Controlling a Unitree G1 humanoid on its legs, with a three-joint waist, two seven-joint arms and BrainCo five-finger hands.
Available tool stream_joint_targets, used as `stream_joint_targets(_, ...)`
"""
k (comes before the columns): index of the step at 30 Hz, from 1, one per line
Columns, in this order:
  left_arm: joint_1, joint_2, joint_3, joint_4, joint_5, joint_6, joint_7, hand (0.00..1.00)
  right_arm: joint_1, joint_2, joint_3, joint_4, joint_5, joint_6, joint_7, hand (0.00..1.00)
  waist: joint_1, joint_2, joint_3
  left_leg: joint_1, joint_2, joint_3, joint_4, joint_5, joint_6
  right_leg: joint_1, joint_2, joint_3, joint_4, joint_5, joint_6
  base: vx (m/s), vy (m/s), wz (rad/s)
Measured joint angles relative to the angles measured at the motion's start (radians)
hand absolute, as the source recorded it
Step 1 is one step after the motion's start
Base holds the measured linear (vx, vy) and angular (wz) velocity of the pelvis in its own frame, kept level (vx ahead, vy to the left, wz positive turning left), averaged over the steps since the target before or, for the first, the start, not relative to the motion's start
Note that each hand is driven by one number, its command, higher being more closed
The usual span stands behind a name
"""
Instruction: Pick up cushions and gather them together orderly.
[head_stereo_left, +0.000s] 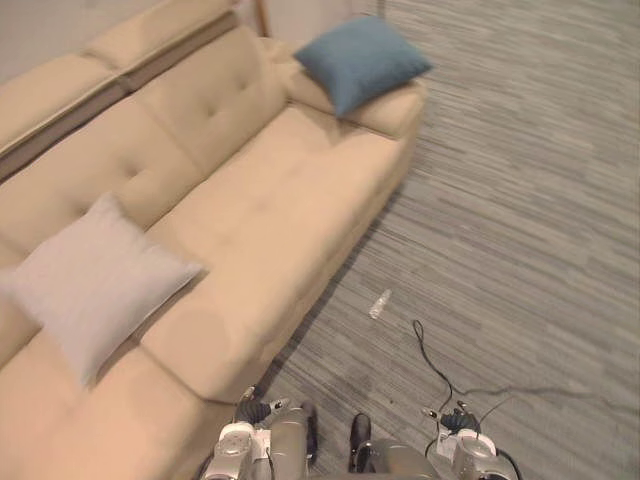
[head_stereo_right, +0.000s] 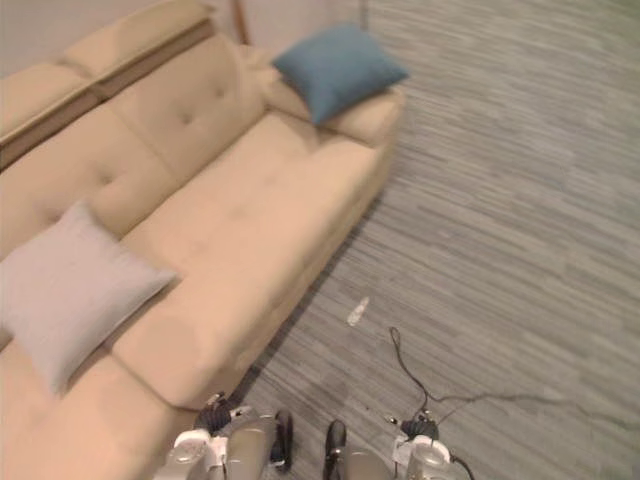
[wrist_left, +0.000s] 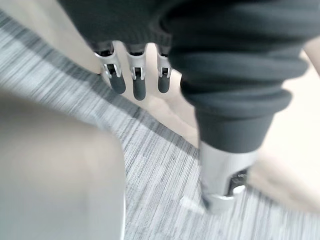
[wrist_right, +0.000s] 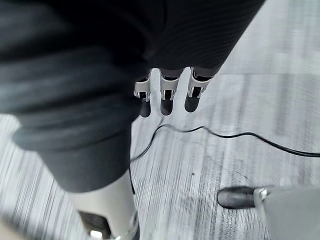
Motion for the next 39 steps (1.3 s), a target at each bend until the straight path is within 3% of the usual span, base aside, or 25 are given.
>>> stream_joint_targets(1,0.002,-0.003,0.0,0.0,0.0,0.002,-0.001,0.0,0.022,-0.007,-0.002,0.0,0.0,0.001,0.0,0.0,-0.008,-0.003,-0.012,-0.006,-0.015,0.001,0.049,-0.037,0.053,-0.043,-0.01,0.017,0.099,-0.031,0.044,0.3,0.191,-0.68)
stream_joint_targets(3,0.004,0.005,0.0,0.013,0.0,0.001,-0.002,0.0,0.067,0.0,-0.022,0.0,0.0,0.002,0.0,0.0,-0.017,-0.041,-0.044,0.021,-0.051,0.044,0.047,-0.085,0.054,-0.141,-0.049,0.029,0.337,-0.137,0.154,0.37,0.175,-0.44)
stream_joint_targets(4,0.003,0.015,-0.007,0.023,-0.002,0.006,-0.002,0.0,0.084,0.007,-0.025,0.0,0.0,0.007,0.0,0.0,-0.036,-0.06,-0.042,0.065,-0.076,0.069,0.04,-0.094,0.065,-0.216,-0.085,0.033,0.589,-0.174,0.315,0.36,0.061,-0.08)
stream_joint_targets(5,0.005,0.015,-0.009,0.023,-0.004,0.009,-0.002,0.0,0.09,0.01,-0.035,0.001,0.0,0.009,0.001,0.0,-0.048,-0.059,-0.042,0.093,-0.084,0.071,0.044,-0.104,0.073,-0.241,-0.102,0.024,0.686,-0.16,0.356,0.66,0.059,-0.14)
stream_joint_targets(7,0.012,0.032,-0.047,0.021,-0.009,0.013,0.002,0.0,0.086,0.012,-0.059,-0.001,0.0,0.012,0.006,0.0,-0.068,-0.051,-0.037,0.196,-0.083,0.083,0.005,-0.117,0.076,-0.277,-0.178,-0.087,0.865,-0.153,0.269,0.53,-0.011,-0.32)
stream_joint_targets(8,0.013,0.036,-0.048,0.02,-0.011,0.014,0.003,0.0,0.077,0.002,-0.059,-0.001,0.001,0.01,0.008,0.0,-0.067,-0.039,-0.029,0.277,-0.067,0.083,-0.051,-0.117,0.077,-0.286,-0.215,-0.174,0.868,-0.18,0.173,0.37,-0.047,-0.49)
stream_joint_targets(12,-0.02,0.04,-0.05,0.019,-0.028,0.017,0.005,0.0,0.029,0.002,-0.056,-0.009,0.001,0.001,0.01,0.0,-0.081,-0.021,-0.012,0.394,-0.008,0.09,-0.127,-0.118,0.079,-0.355,-0.217,-0.293,0.622,-0.176,0.122,0.44,-0.162,-0.42)
stream_joint_targets(13,-0.031,0.041,-0.06,0.019,-0.028,0.017,0.006,0.0,0.025,0.002,-0.056,-0.011,0.001,0.001,0.01,0.0,-0.083,-0.025,-0.004,0.417,0.001,0.089,-0.14,-0.118,0.078,-0.37,-0.212,-0.292,0.491,-0.123,0.132,0.51,-0.284,0.08)
stream_joint_targets(14,-0.039,0.056,-0.083,0.019,-0.027,0.014,0.005,0.0,0.037,0.008,-0.056,-0.009,0.002,0.001,0.009,0.0,-0.091,-0.055,-0.006,0.447,-0.021,0.081,-0.154,-0.124,0.058,-0.357,-0.217,-0.266,0.299,0.076,0.114,0.63,-0.323,-0.19)
stream_joint_targets(15,-0.037,0.03,-0.087,0.023,-0.026,0.013,0.001,0.0,0.036,-0.004,-0.06,-0.003,0.002,0.002,0.008,0.0,-0.085,-0.02,-0.009,0.461,0.023,0.064,-0.144,-0.13,0.035,-0.353,-0.175,-0.268,0.336,0.043,0.03,0.64,-0.316,-0.27)
stream_joint_targets(18,-0.052,-0.001,-0.086,0.04,-0.016,0.01,0.001,0.0,0.038,-0.004,-0.101,-0.001,0.003,0.002,0.009,0.0,-0.1,-0.019,-0.007,0.386,0.037,0.009,0.078,-0.031,-0.081,-0.323,-0.173,-0.267,0.392,-0.062,-0.058,0.54,-0.264,-0.13)
stream_joint_targets(19,-0.053,-0.004,-0.086,0.04,-0.015,0.009,0.001,0.0,0.04,-0.004,-0.102,0.0,0.003,0.002,0.009,0.0,-0.101,-0.02,-0.006,0.371,0.041,0.004,0.117,-0.017,-0.09,-0.312,-0.174,-0.269,0.388,-0.067,-0.058,0.46,-0.218,0.26)
stream_joint_targets(20,-0.053,-0.007,-0.087,0.039,-0.008,0.001,0.001,0.0,0.05,-0.002,-0.097,0.002,0.005,0.005,0.009,0.0,-0.104,-0.025,0.001,0.265,0.068,-0.021,0.373,-0.028,-0.126,-0.243,-0.173,-0.283,0.35,-0.089,-0.057,0.23,-0.11,0.22)
stream_joint_targets(22,-0.052,-0.005,-0.086,0.039,-0.008,0.002,0.001,0.0,0.054,-0.001,-0.096,0.004,0.011,0.007,0.009,0.0,-0.104,-0.025,0.008,0.168,0.107,0.002,0.584,-0.058,-0.109,-0.151,-0.165,-0.303,0.303,-0.103,-0.067,0.39,-0.153,0.25)
stream_joint_targets(23,-0.041,-0.008,-0.087,0.039,-0.008,0.002,0.001,0.0,0.053,-0.001,-0.106,0.007,0.012,0.007,0.009,0.0,-0.092,-0.031,0.013,0.09,0.132,0.058,0.654,-0.092,-0.049,-0.062,-0.159,-0.309,0.251,-0.112,-0.064,0.33,-0.099,0.16)
stream_joint_targets(27,-0.035,-0.01,-0.088,0.019,-0.007,0.002,0.001,0.0,0.033,-0.005,-0.136,0.005,0.047,0.002,0.006,0.0,-0.078,-0.026,0.013,-0.019,0.085,0.124,0.402,-0.106,-0.033,0.052,-0.159,-0.305,0.164,-0.121,-0.045,0.31,0.027,-0.03)
stream_joint_targets(29,-0.033,-0.013,-0.117,0.017,-0.007,0.001,0.0,0.0,0.026,-0.011,-0.135,0.004,0.051,-0.001,0.006,0.0,-0.072,-0.006,0.001,-0.029,0.006,0.104,0.001,-0.028,-0.062,0.123,-0.149,-0.3,0.075,-0.123,0.002,0.27,0.089,-0.06)
stream_joint_targets(30,-0.03,-0.015,-0.122,0.017,-0.008,0.0,-0.001,0.0,0.026,-0.011,-0.134,0.004,0.052,-0.001,0.006,0.0,-0.069,0.004,-0.004,-0.032,0.0,0.099,-0.064,-0.002,-0.067,0.143,-0.14,-0.293,0.051,-0.125,0.016,0.35,0.142,-0.23)
stream_joint_targets(31,-0.028,-0.018,-0.126,0.016,-0.008,-0.001,-0.004,0.0,0.024,-0.011,-0.129,0.005,0.052,0.0,0.006,0.0,-0.055,0.02,-0.004,-0.035,-0.001,0.088,-0.137,0.1,-0.054,0.182,-0.12,-0.278,0.0,-0.121,0.049,0.43,0.172,-0.44)
stream_joint_targets(32,-0.028,-0.013,-0.125,0.015,-0.008,0.0,-0.004,0.0,0.021,-0.003,-0.116,0.005,0.051,0.0,0.008,0.0,-0.043,0.01,-0.009,-0.019,-0.018,0.088,-0.138,0.17,0.003,0.213,-0.128,-0.248,-0.03,-0.13,0.094,0.46,0.178,-0.4)
stream_joint_targets(35,-0.028,-0.006,-0.123,0.01,-0.008,0.0,-0.007,0.0,0.027,0.005,-0.114,0.008,0.049,0.001,0.01,0.0,-0.044,-0.026,-0.024,-0.028,-0.068,0.097,-0.055,0.094,0.09,0.221,-0.186,-0.215,0.004,-0.162,0.151,0.52,0.138,-0.06)
stream_joint_targets(36,-0.029,-0.01,-0.122,0.011,-0.009,0.0,-0.007,0.0,0.028,-0.001,-0.115,0.01,0.046,0.001,0.01,0.0,-0.043,-0.025,-0.025,-0.031,-0.071,0.1,0.001,0.036,0.1,0.189,-0.199,-0.16,0.12,-0.184,0.188,0.49,0.181,0.06)
stream_joint_targets(37,-0.028,-0.003,-0.121,0.017,-0.009,0.0,-0.007,0.0,0.037,0.003,-0.125,0.012,0.04,0.001,0.012,0.0,-0.047,-0.034,-0.026,0.009,-0.084,0.099,0.013,-0.012,0.097,0.099,-0.222,-0.111,0.392,-0.202,0.294,0.6,0.206,0.11)
stream_joint_targets(38,-0.027,0.0,-0.122,0.02,-0.009,0.002,-0.007,0.0,0.041,0.006,-0.128,0.012,0.039,0.001,0.013,0.0,-0.049,-0.037,-0.026,0.027,-0.091,0.094,0.011,-0.022,0.098,0.065,-0.233,-0.1,0.481,-0.191,0.337,0.69,0.185,0.31)
stream_joint_targets(39,-0.012,0.006,-0.124,0.02,-0.009,0.005,-0.007,0.0,0.059,0.017,-0.13,0.011,0.039,0.003,0.015,0.0,-0.059,-0.048,-0.03,0.113,-0.11,0.08,-0.015,-0.049,0.099,-0.031,-0.257,-0.077,0.766,-0.154,0.373,0.41,0.076,0.29)
